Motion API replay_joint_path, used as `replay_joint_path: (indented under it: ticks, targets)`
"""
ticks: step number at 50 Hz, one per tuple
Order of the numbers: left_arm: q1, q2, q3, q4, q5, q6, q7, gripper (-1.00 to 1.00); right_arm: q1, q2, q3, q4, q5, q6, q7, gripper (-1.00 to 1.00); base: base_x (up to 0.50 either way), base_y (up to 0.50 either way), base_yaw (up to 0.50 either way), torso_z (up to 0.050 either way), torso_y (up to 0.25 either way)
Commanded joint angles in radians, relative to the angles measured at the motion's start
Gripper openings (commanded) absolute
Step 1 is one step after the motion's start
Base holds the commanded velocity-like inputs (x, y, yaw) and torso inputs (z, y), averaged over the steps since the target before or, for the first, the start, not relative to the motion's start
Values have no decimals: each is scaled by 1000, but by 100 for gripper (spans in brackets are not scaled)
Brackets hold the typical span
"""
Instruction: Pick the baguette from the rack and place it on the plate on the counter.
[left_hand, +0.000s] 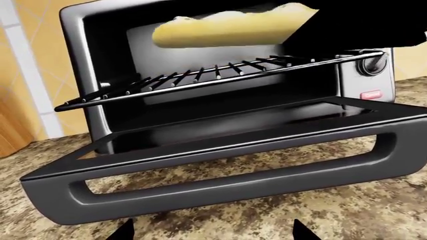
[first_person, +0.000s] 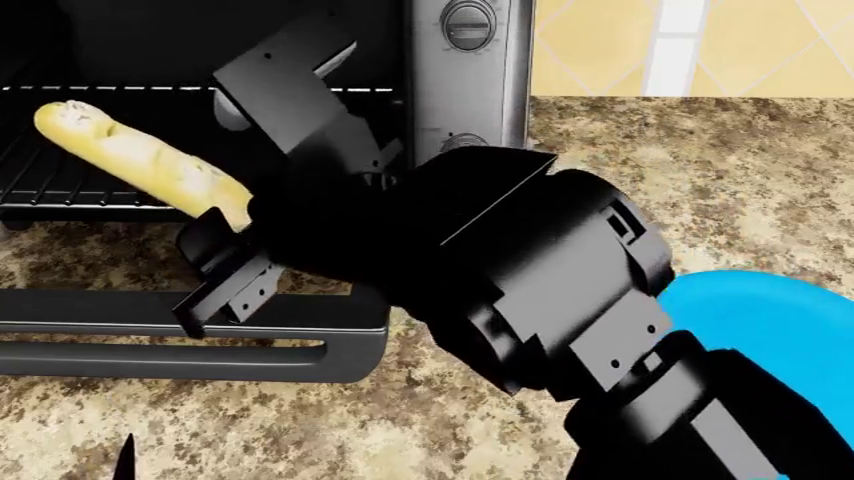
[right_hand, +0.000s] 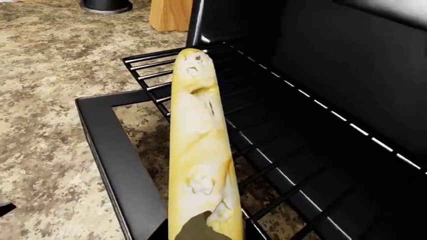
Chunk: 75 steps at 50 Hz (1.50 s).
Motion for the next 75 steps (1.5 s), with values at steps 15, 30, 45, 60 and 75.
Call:
replay_joint_path:
  ticks: [15, 30, 45, 60, 75]
  targets:
    - [-7, -6, 19, -8, 4, 0, -8, 100, -185, 291, 204, -579, 228, 143, 335, -100, 0, 0, 0, 0, 0]
    - [-8, -11, 26, -9, 2, 0, -11, 100, -261, 473, 395, -817, 463, 203, 582, -100, 0, 0, 0, 0, 0]
    - [-5, -15, 33, -6, 1, -2, -15, 100, -353, 668, 572, -966, 722, 159, 817, -100, 0, 0, 0, 0, 0]
    - [-4, -20, 34, -2, -1, -3, -21, 100, -740, 869, 884, -1080, 735, -13, 808, -100, 0, 0, 0, 0, 0]
    - [-4, -22, 38, -9, -3, 1, -26, 100, -1195, 858, 1252, -1023, 560, -40, 707, -100, 0, 0, 0, 0, 0]
